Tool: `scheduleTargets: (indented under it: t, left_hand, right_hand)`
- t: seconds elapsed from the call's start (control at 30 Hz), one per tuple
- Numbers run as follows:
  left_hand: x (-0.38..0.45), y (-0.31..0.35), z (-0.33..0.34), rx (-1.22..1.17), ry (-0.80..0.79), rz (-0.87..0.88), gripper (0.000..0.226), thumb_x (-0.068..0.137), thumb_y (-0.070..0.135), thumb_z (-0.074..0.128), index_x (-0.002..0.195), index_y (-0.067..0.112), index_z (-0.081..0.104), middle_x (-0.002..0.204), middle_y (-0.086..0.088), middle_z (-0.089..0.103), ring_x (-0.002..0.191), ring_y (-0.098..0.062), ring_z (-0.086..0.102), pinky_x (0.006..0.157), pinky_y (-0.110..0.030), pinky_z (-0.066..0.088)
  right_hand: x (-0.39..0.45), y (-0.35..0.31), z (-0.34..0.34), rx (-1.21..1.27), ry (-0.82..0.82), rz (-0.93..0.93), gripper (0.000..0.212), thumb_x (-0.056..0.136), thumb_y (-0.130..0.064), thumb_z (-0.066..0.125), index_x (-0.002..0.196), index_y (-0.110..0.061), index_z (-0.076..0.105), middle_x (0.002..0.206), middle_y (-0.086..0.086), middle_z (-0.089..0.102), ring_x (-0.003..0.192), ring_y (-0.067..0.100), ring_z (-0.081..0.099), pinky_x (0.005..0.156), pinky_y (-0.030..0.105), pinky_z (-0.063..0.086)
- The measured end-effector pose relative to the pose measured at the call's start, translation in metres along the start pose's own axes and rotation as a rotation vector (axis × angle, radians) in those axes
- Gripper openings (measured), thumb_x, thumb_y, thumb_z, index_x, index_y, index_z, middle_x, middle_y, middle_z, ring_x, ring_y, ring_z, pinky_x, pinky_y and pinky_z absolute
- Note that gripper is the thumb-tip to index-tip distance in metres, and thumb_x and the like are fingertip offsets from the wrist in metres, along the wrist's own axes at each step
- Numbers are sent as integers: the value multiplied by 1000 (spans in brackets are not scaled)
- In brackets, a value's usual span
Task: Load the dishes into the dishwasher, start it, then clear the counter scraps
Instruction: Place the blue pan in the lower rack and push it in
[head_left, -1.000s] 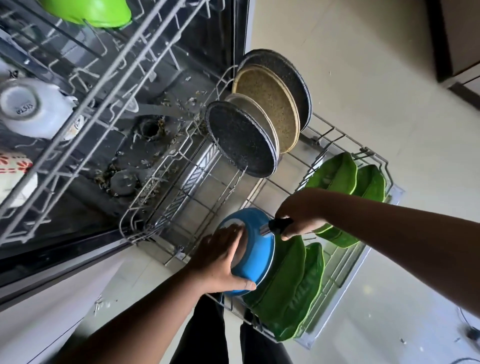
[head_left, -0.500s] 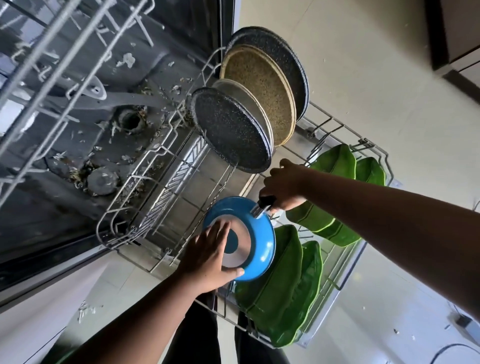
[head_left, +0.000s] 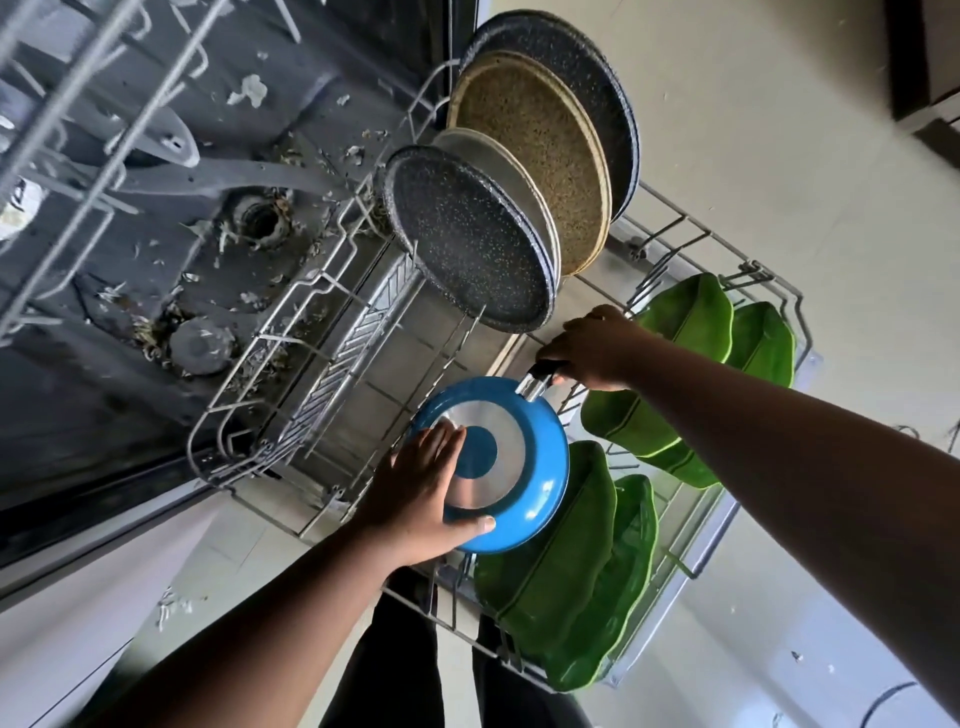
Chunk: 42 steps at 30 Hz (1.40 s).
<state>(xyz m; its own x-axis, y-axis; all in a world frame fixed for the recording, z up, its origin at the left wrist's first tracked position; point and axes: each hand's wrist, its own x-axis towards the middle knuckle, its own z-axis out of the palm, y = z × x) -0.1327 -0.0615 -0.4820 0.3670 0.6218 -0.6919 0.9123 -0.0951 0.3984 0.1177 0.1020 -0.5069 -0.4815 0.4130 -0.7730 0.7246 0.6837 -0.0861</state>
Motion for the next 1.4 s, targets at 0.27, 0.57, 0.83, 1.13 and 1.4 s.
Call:
scheduleTargets:
  t: [0.27,0.57,0.83,1.13,1.4]
  left_hand:
    - [0,2,2,104,32,11,132,50,95,26,153,20,-7,162,-5,-5,148,-26,3,119,-44,12]
    - [-7,6,7,153,94,-22,127,57,97,20,154,18,1,162,-6,4,147,-26,11,116,-45,13]
    - [-12,7,11,137,74,-64,122,59,94,17,153,21,-11,161,-3,-10,148,-23,-3,117,-44,4]
    - [-29,5,15,119,123,-49,118,63,93,12,154,19,-3,162,-4,-2,148,-25,4,118,-45,9]
    - [-67,19,-8,119,111,-23,115,67,92,19,154,19,-4,162,-6,-2,148,-26,4,119,-46,13]
  right_hand:
    - [2,-5,7,33,-18,165,49,98,-54,30,145,-44,31,153,-15,33,145,19,23,113,62,-1]
    - [-6,-19,15,182,175,406,40,96,-47,37,133,-38,50,136,-11,55,127,23,47,113,59,-1]
    - [-19,-44,19,222,314,440,46,94,-48,42,138,-32,47,145,-5,47,138,28,32,111,61,-9]
    - [-54,-76,31,335,433,518,56,95,-49,42,146,-26,34,156,1,30,148,27,11,110,54,-20]
    - [-124,-150,33,448,363,478,62,95,-53,40,150,-25,27,160,2,20,149,25,3,112,52,-19]
